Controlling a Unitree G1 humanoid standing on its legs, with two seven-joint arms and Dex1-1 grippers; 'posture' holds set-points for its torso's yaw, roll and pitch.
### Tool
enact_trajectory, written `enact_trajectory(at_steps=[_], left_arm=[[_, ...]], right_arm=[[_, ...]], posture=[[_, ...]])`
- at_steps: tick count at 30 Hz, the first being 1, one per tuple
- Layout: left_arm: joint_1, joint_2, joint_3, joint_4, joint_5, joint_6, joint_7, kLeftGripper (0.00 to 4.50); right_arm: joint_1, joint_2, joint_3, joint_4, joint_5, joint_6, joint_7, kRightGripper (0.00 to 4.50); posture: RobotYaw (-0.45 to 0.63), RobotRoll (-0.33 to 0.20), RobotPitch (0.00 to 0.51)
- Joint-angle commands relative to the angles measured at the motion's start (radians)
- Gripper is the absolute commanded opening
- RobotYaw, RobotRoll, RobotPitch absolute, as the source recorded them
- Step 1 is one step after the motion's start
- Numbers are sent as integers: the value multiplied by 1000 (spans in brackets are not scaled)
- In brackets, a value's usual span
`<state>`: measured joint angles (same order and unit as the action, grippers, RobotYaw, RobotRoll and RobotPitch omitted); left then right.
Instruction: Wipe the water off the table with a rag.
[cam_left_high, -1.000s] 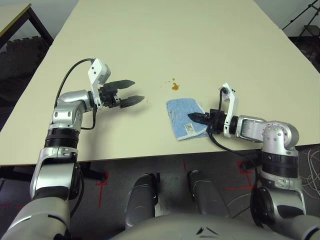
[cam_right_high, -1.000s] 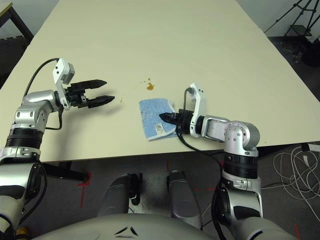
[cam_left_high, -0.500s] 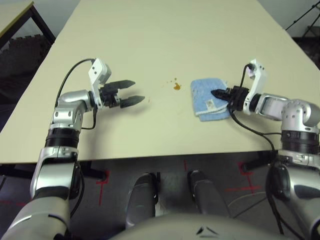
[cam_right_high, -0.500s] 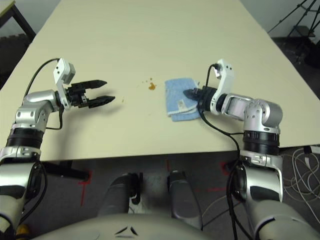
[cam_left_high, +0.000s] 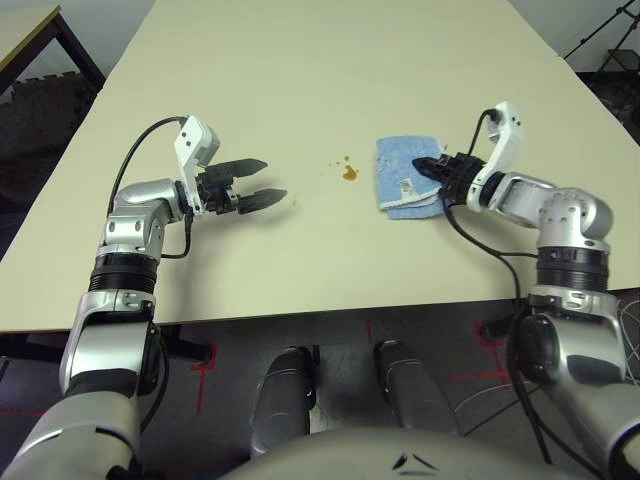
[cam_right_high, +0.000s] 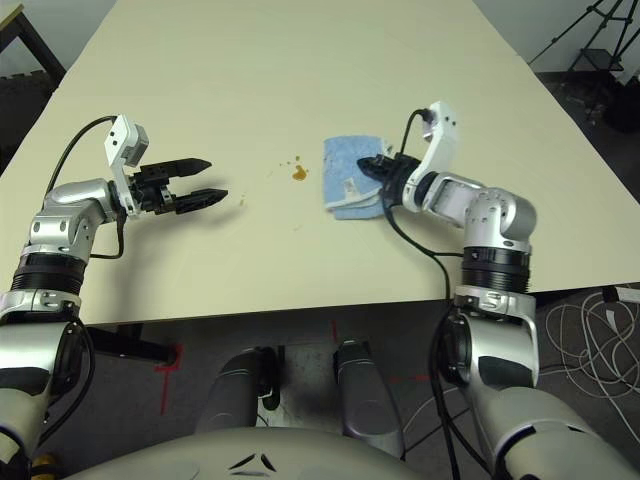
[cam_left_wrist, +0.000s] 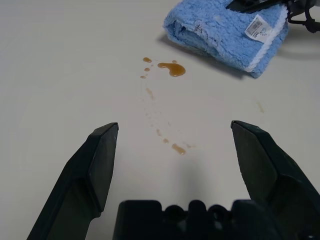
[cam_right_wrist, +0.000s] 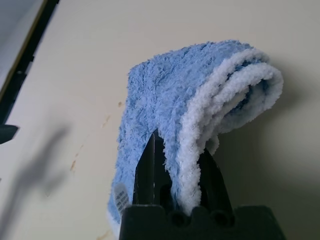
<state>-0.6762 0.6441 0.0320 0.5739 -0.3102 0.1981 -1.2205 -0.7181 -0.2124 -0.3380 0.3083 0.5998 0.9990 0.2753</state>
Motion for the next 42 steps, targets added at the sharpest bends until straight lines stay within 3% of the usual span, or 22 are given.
enact_trajectory(at_steps=[1, 8, 24, 37, 42], left_arm=[[0, 16, 5, 16, 11, -6, -14, 4500], [9, 24, 11, 1, 8, -4, -15, 4500], [29, 14, 18, -31, -4, 12, -4, 4500], [43, 6, 19, -46, -8, 12, 6, 4500], [36, 0, 15, -39, -4, 8, 6, 4500]], right_arm=[[-23, 10, 4, 76, -46, -88, -32, 12], [-72, 43, 34, 204, -86, -177, -24, 12], [-146, 266, 104, 312, -122, -255, -25, 12], [-129, 314, 139, 290, -131, -244, -30, 12], [-170, 239, 83, 338, -133, -290, -43, 12]], posture=[[-220, 0, 138], [-206, 0, 134], [-187, 0, 125], [-178, 0, 122], [-188, 0, 118]])
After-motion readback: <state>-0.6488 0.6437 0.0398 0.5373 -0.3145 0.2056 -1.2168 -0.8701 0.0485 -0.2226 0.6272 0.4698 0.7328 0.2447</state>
